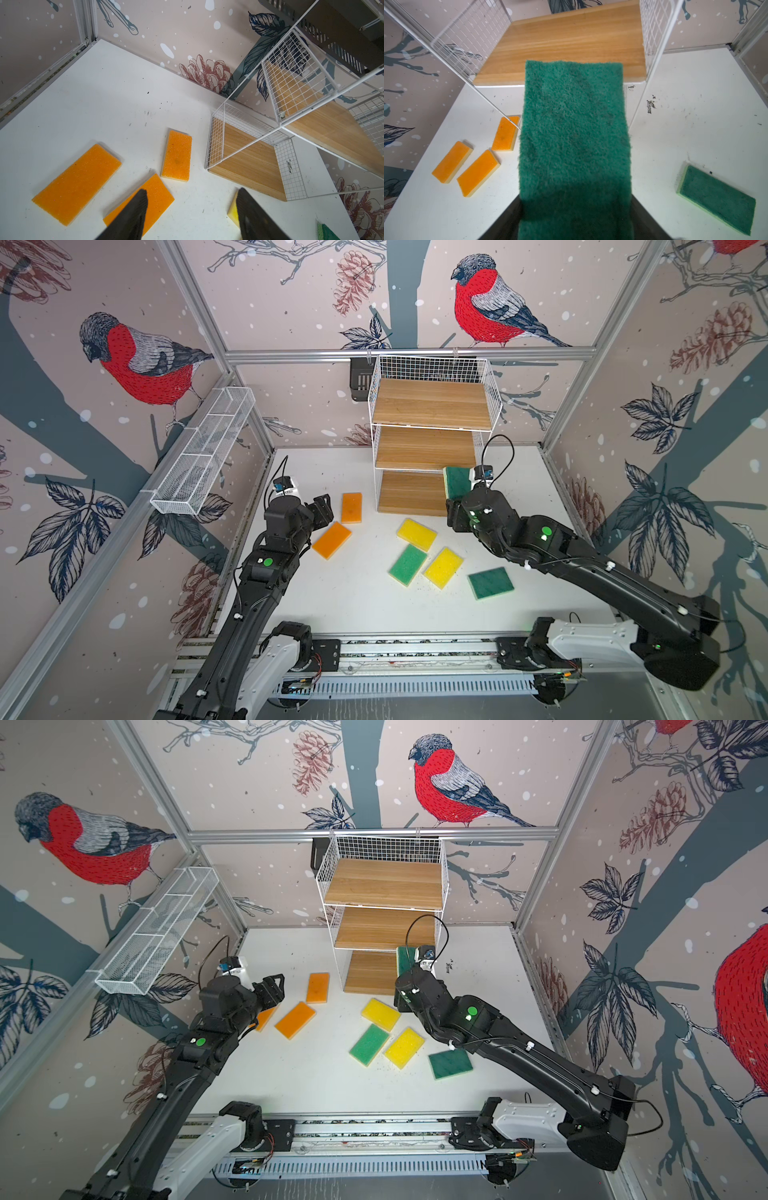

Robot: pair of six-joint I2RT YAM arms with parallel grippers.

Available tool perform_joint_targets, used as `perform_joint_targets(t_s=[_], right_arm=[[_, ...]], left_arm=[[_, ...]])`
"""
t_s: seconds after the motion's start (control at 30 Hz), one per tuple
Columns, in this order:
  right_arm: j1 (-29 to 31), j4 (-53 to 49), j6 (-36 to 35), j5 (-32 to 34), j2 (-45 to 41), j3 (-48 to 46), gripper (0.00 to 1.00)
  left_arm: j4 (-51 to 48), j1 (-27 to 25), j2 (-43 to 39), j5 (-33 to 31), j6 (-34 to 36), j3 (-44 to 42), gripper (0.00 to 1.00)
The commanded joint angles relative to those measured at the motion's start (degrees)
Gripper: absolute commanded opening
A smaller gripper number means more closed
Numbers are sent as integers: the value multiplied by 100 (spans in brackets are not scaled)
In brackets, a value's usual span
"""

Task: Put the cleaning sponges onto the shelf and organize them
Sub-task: 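Lift the green sponge with the right gripper up to the top shelf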

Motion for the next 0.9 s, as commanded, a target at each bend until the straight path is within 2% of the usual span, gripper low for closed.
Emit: perform_joint_targets(t_s=[0.0, 0.47, 0.67, 0.87], right_arm=[[77, -21, -297, 215, 95, 438, 68], [3, 894, -1581, 225, 284, 1788, 66], [-481, 1404, -1786, -153, 371, 1941, 65], [-1058, 1413, -1751, -541, 926, 2483, 65]], left_arm=[[17, 5, 11, 72, 108, 14, 69], [240, 7, 143, 97, 74, 45, 70], [214, 5, 77, 99, 90, 4, 69], [214, 5, 58, 66, 105, 44, 70]])
